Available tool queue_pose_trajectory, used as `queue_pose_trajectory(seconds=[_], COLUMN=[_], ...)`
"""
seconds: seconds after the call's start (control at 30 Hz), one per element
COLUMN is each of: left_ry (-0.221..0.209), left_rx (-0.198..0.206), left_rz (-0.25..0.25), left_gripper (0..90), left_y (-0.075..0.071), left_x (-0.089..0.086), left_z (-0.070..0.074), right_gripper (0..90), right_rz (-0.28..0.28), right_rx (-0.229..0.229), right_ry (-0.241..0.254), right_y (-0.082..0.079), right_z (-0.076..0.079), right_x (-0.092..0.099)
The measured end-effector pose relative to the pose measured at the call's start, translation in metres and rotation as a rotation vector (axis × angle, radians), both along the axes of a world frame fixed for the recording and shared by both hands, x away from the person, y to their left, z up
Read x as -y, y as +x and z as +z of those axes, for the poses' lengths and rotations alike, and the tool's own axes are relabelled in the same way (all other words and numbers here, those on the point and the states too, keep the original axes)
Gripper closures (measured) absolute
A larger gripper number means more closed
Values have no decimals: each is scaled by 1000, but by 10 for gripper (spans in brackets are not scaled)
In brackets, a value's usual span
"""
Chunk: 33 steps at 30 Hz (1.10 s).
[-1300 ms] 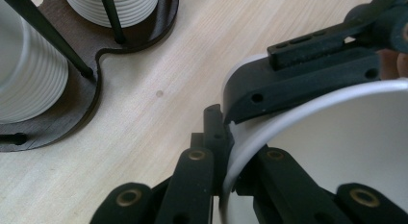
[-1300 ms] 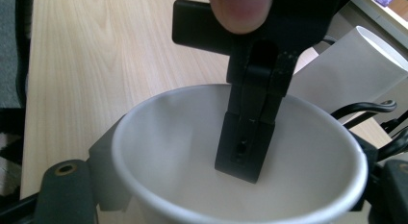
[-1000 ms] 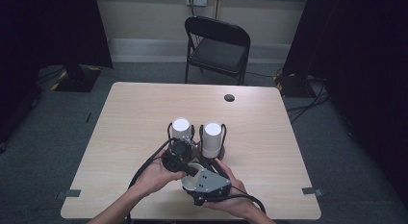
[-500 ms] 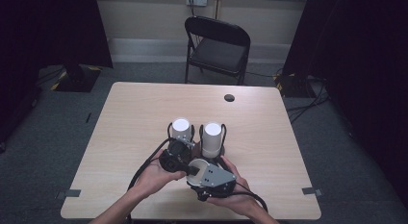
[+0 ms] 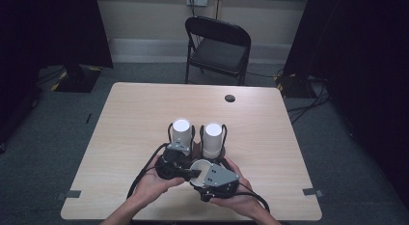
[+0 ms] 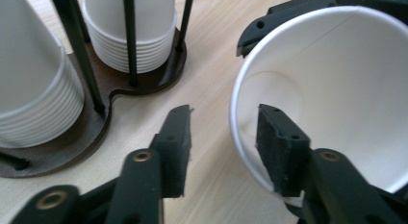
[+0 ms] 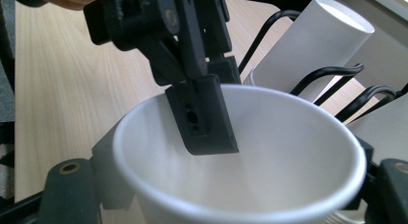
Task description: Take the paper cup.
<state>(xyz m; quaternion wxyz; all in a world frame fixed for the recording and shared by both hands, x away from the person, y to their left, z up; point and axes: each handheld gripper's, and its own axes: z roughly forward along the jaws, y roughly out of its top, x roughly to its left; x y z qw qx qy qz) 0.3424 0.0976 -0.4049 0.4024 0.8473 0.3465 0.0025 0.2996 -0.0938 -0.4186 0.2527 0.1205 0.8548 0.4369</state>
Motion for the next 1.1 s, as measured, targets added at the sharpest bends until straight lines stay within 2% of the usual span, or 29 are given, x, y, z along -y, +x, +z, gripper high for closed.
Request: queue_pose_trajectory(seconds=[0.07,0.2,0.23,0.27,0.33,0.47,0.53,0.6,0.77,0.9,1.0,1.1], left_ry=[-1,-26,-26,-36,-29,-78,-111,-122,-117,-112,-109,-111], left_rx=[44,106,106,119,144,193,201,217,256,261,239,265], left_rz=[20,80,80,84,81,99,120,132,159,173,184,166], left_gripper=[489,394,388,393,379,350,325,322,305,300,298,265], left_y=[-2,-6,-6,-8,-10,-15,-18,-21,-24,-26,-28,-33], left_x=[-2,-7,-7,-9,-10,-15,-20,-24,-37,-47,-50,-51], left_z=[-2,-2,-2,-1,1,1,-1,0,3,-3,-9,-15], right_gripper=[231,231,231,230,231,231,231,231,231,231,231,231], right_rz=[-2,-13,-13,-23,-26,-39,-37,-42,-58,-77,-90,-102], right_rx=[-1,-3,-3,-7,-17,-21,-30,-30,-42,-59,-74,-81], right_ry=[-4,2,2,12,22,27,32,29,35,43,49,57], right_y=[0,1,1,3,4,5,5,5,7,8,10,13], right_z=[-1,-2,-2,-2,-2,-2,-1,-2,-2,-3,-5,-6], right_x=[0,1,1,3,4,8,10,10,12,16,19,21])
